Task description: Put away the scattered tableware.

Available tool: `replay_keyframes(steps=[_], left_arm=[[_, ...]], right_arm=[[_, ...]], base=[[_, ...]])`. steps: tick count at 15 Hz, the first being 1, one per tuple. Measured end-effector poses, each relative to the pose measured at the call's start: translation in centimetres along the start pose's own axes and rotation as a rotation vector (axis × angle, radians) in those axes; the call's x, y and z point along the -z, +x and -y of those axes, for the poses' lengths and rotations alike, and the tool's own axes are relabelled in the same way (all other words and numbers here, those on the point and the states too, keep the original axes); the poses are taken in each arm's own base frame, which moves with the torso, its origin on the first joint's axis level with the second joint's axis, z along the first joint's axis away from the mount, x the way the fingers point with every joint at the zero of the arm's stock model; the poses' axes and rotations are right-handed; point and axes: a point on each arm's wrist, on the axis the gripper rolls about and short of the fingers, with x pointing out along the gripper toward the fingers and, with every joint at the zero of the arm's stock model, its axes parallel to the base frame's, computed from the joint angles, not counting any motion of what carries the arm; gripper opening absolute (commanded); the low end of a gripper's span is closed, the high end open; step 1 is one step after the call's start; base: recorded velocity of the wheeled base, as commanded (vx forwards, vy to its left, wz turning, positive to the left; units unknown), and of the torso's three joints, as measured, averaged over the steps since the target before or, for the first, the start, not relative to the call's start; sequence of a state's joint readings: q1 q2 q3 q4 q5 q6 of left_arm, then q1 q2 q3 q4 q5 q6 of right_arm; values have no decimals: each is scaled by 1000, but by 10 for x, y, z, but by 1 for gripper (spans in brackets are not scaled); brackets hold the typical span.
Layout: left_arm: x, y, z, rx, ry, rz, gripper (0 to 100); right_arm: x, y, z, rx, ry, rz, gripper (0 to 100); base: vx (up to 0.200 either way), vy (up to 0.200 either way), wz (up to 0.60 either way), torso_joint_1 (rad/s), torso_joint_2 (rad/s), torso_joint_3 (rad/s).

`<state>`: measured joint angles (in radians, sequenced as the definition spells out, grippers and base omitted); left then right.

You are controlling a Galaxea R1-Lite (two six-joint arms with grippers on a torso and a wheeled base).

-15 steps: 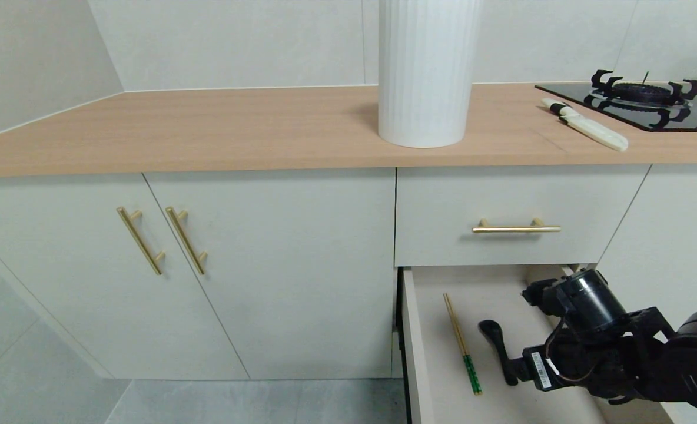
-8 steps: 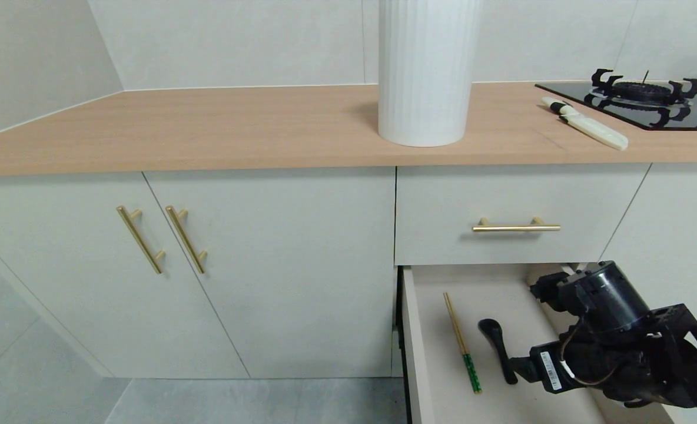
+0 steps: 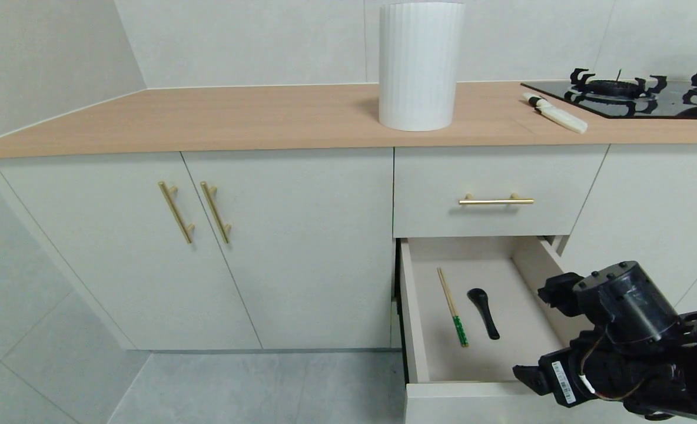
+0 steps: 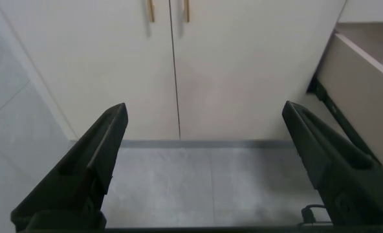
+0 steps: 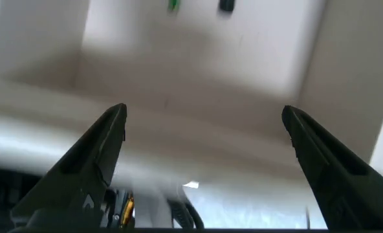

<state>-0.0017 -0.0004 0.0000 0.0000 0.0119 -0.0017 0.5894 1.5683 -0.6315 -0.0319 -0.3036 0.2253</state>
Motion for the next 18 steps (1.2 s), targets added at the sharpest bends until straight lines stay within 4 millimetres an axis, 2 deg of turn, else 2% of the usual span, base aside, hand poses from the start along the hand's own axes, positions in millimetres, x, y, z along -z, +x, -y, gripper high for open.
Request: replay_keyframes(steps=[11,15,18], left_arm=[[0,0,0,0,0,0,100],[0,0,0,0,0,0,100],[0,0,0,0,0,0,100]], right_arm=[[12,-36,-5,-49,-92,-56,100],[30,-42,-17,-123,-200,-158,100],[52,-37,-22,-135,-355,-252,100]], base=[[0,0,0,0,0,0],[0,0,0,0,0,0],[0,0,0,0,0,0]])
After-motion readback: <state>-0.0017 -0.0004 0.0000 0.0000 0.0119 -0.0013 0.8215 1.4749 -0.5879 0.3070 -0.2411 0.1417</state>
